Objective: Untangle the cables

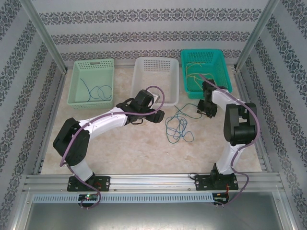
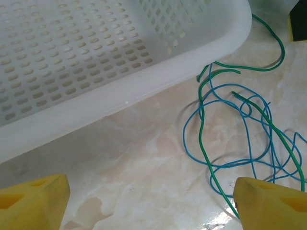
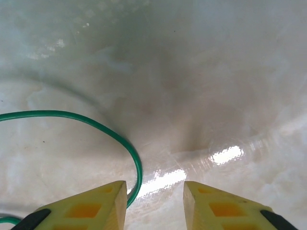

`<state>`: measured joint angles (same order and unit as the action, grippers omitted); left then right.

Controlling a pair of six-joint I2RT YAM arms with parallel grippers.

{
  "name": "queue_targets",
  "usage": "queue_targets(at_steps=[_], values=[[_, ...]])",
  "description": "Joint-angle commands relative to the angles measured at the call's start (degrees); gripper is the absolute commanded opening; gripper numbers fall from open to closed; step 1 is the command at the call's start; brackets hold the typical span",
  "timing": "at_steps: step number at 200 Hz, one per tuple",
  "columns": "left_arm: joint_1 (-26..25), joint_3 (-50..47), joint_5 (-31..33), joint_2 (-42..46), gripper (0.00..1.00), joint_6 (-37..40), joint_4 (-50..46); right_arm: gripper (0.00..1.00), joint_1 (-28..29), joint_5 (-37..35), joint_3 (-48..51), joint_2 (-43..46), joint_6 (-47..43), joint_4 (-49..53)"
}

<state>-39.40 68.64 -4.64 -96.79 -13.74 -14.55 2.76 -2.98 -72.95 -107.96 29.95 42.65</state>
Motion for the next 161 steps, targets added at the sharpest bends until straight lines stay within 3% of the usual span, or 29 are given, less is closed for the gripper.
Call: queue_targets(at_steps=[1, 50, 107, 161], values=[[-0.7, -0.1, 2.8, 2.8, 0.89, 2.2, -1.9, 0.36, 2.6, -2.3, -0.9, -4.5, -4.3, 3.8], [-0.7, -1.3, 3.5, 4.6, 0.89, 2.4, -2.0, 0.4, 4.0, 3.8, 5.7, 4.0, 1.3, -5.1], [-0.7, -1.6, -0.3, 3.8, 0.9, 0.8, -1.2, 0.57, 4.8, 1.3, 7.3, 13.3, 4.3, -5.9], [-3.2, -1.0, -14.2, -3.6, 0.68, -1.2, 0.8, 0.6, 4.9, 4.3, 12.1, 20.5, 3.4, -7.9]])
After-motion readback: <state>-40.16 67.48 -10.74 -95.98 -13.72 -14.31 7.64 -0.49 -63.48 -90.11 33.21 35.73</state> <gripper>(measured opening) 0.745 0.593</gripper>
